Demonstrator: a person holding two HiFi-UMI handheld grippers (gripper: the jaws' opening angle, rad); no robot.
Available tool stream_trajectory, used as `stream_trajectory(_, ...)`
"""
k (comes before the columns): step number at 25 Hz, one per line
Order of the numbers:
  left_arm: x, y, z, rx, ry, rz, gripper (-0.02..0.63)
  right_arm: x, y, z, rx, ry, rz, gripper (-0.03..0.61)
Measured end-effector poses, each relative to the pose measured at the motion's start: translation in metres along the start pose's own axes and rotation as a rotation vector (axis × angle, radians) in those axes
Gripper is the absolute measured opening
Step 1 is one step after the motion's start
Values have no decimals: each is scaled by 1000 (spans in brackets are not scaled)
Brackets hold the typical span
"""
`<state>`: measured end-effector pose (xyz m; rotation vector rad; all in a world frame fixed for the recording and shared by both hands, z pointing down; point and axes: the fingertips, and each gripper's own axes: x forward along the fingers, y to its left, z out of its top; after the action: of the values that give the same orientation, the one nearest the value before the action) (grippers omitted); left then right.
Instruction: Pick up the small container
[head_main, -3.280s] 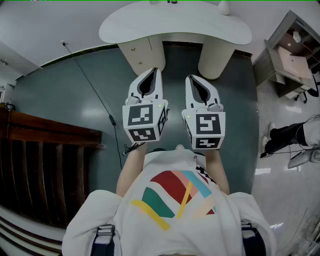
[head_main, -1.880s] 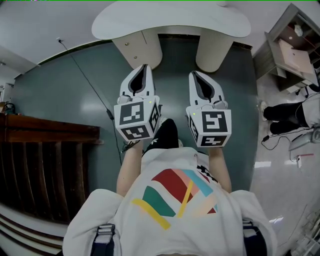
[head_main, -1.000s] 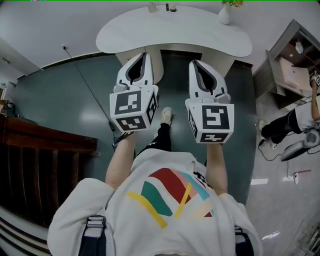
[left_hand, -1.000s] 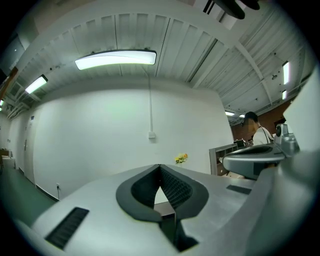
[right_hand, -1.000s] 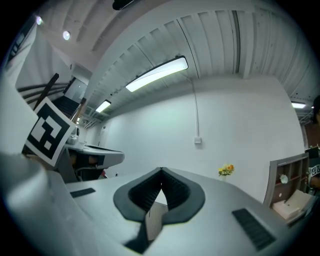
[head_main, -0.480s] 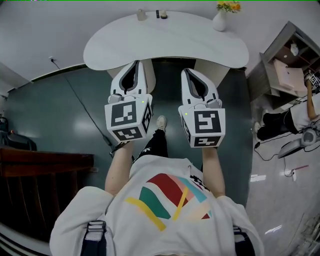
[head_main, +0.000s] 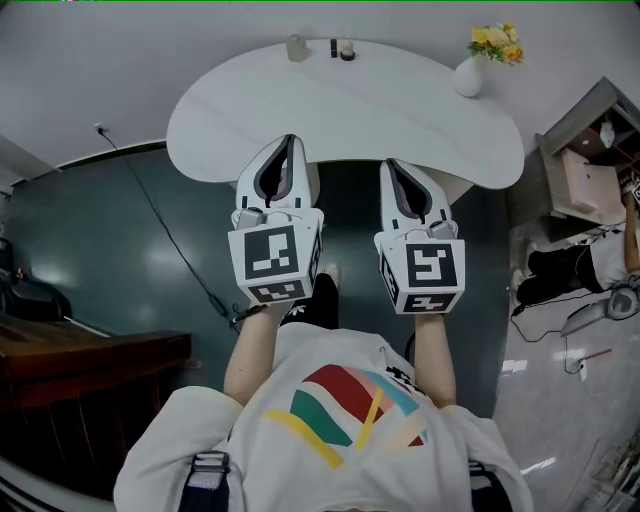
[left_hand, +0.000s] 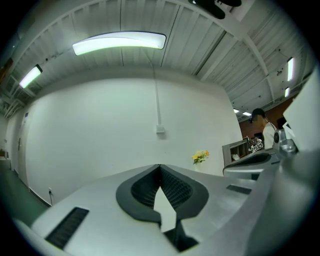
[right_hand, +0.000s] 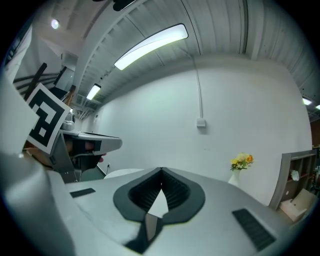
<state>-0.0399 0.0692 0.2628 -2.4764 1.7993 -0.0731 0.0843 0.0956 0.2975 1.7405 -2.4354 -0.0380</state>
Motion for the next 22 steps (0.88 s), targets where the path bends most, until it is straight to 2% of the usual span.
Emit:
stream_trajectory(3,32,14,-8,29,10,-1,17,35,-10,-1,3,19,-4,11)
stream_trajectory(15,152,77,-8,-18,16,-31,17,166,-26,22,24,54,8,12)
stream_trajectory(22,178,82,-5,-49,18,-45,17,187,-42,27,16,65,-9,11)
